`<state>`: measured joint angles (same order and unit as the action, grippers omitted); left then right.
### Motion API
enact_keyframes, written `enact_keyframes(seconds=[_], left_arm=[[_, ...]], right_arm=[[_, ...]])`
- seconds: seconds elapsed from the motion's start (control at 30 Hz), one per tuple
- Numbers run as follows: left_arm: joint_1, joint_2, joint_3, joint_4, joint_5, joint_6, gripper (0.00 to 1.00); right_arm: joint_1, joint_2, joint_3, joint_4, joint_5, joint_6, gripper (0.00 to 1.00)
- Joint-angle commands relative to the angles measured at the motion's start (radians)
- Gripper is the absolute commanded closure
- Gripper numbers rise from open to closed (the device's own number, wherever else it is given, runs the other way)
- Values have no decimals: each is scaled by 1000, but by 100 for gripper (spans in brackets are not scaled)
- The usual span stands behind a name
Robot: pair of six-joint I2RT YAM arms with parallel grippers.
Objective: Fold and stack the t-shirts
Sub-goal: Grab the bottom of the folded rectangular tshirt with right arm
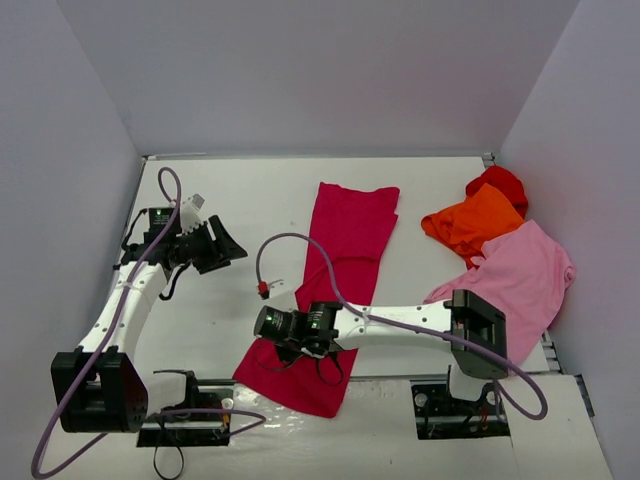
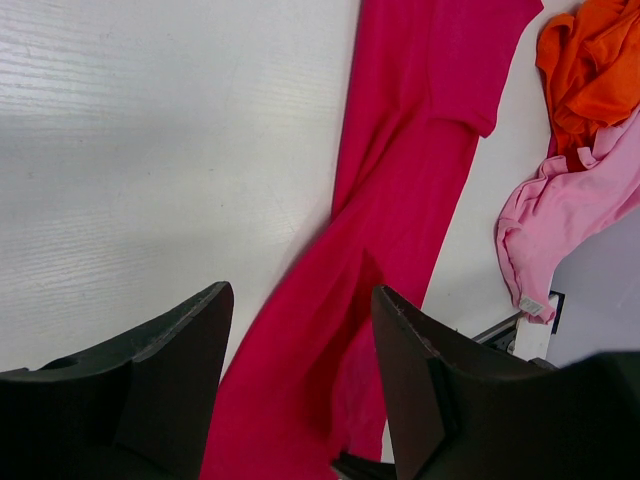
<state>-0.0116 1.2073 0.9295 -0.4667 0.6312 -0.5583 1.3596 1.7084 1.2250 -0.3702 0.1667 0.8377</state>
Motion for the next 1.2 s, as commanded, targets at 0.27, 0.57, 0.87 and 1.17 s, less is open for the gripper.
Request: enact_keyframes(seconds=[0.27,0.57,0.87,1.17], left_arm=[[5,-44,47,19,15,18,46],[5,-40,48,32,19,8,46],[7,-27,64,17,10,14,46],[5,0,80,5,-3,28,46]], right_arm=[[95,81,114,-7,52,-51,39],[-237,-49,-131,12,126,-14,75],[-429,55,-197,117,63,-110,100],[-501,332,-136,216,-33,-202,100]])
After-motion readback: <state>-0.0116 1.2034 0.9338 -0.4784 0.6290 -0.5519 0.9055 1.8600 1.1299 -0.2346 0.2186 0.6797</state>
